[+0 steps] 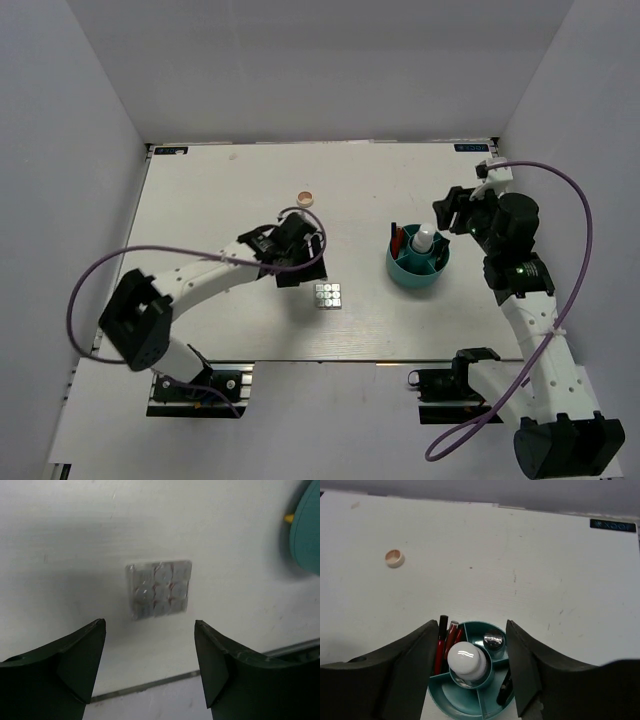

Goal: Organize the makeup

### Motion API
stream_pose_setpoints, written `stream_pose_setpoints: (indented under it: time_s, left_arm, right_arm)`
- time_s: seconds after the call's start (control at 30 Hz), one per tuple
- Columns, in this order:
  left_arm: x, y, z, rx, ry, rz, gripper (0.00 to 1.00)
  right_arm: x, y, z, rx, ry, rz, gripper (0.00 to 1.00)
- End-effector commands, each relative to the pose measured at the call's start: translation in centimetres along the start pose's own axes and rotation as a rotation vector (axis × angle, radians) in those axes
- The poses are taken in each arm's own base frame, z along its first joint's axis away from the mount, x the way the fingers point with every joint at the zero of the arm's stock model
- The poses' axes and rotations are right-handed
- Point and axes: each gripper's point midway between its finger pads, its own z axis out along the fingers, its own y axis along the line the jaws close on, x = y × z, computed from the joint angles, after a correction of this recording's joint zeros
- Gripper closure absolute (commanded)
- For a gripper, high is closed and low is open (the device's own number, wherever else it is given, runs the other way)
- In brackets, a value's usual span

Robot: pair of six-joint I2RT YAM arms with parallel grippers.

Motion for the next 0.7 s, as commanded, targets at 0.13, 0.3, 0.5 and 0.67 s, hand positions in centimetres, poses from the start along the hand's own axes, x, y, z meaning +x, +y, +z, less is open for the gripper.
stream_pose_setpoints:
  time_s: [0.13, 0.3, 0.5, 0.67]
  left_arm:
    - [-0.2, 0.0, 2.7, -0.214, 0.131, 0.039, 0.13]
    - [0.1, -0.8, 4.0, -0.245, 0.161, 0.054, 0.03]
    - [1.3, -2.3, 5.5, -0.236, 0.192, 0.095, 0.02]
    - [2.1, -3.9, 6.7, -0.225, 0.211, 0.138, 0.02]
  right_arm:
    - [-1.7, 4.1, 0.0, -0.248, -0.013, -0.068, 0.32]
    - [-1.3, 4.1, 0.3, -0.254, -0.010, -0.064, 0.32]
    - [-0.8, 4.3, 0.6, -0.259, -0.013, -0.033, 0.32]
    - [-0.4, 4.0, 0.7, -0.248, -0.007, -0.022, 0.32]
